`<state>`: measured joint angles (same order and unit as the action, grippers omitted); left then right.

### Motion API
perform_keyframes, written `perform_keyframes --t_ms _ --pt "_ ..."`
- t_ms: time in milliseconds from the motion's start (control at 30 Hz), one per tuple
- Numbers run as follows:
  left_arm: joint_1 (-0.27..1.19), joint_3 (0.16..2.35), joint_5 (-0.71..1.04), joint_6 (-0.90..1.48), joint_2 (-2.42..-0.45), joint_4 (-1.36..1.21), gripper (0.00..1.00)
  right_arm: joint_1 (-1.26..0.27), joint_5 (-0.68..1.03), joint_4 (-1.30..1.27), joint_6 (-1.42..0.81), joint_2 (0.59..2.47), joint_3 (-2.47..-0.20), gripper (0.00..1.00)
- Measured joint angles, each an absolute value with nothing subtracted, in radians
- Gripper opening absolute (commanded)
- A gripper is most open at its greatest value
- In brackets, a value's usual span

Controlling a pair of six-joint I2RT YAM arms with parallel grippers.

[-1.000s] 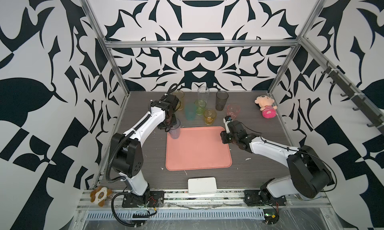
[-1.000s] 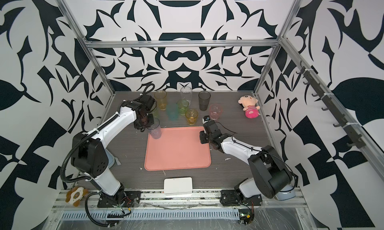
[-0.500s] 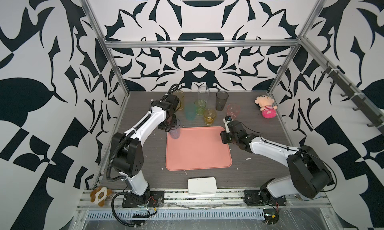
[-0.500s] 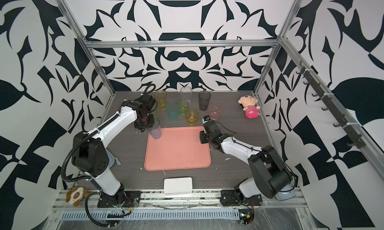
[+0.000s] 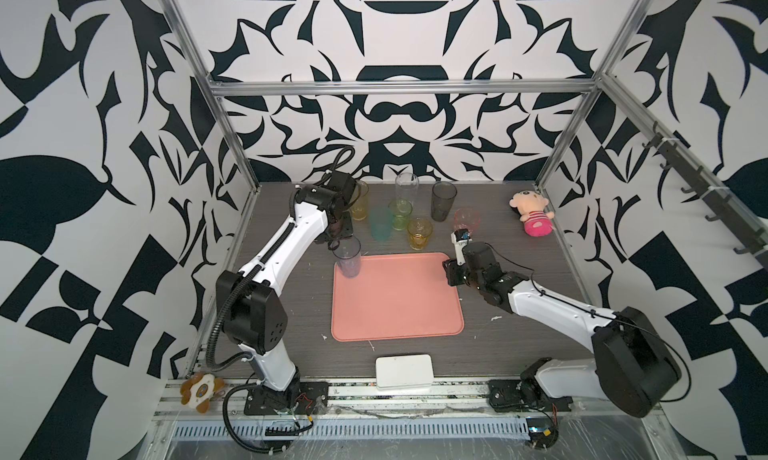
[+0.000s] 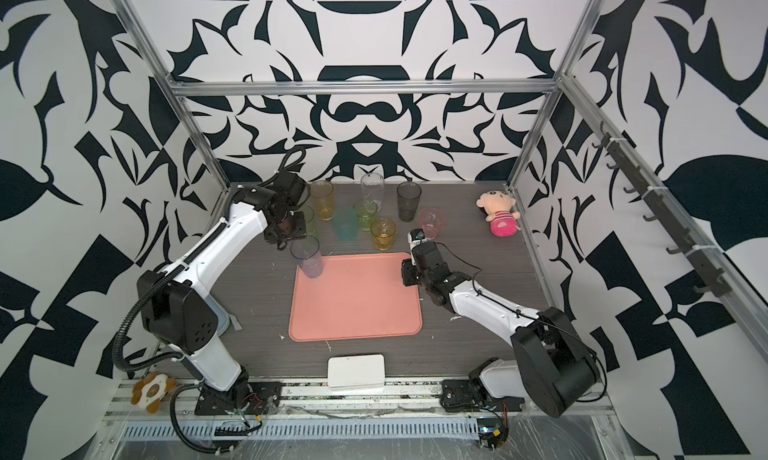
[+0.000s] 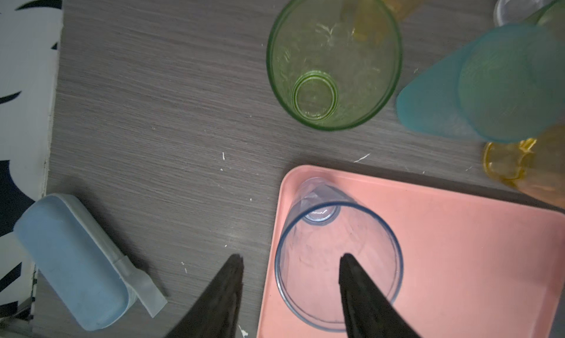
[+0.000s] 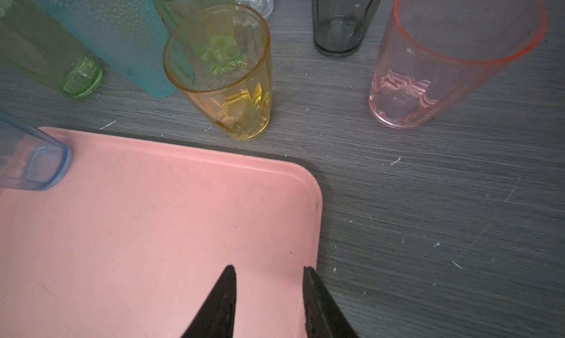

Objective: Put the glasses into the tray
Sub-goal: 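Open left gripper, release the blue cup, and lift away, then lower left gripper onto the green cup and close on its rim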

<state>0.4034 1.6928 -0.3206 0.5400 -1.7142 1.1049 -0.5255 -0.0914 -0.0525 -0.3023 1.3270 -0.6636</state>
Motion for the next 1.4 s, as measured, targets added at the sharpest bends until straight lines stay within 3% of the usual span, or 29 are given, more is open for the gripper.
perform_keyframes --t_ms 133,533,1400 --pt "0.385 1.744 -0.334 0.533 -1.714 1.101 0.64 -0.527 -0.093 -0.055 -0.297 1.327 -0.661 0.40" --pt "0.285 1.805 -0.316 0.552 -1.779 1.059 0.67 -0.528 -0.098 -0.057 -0.287 1.328 -0.661 0.40" --pt "0.268 1.846 -0.245 0.575 -1.937 0.965 0.60 -0.528 -0.102 -0.057 -0.284 1.330 -0.661 0.40"
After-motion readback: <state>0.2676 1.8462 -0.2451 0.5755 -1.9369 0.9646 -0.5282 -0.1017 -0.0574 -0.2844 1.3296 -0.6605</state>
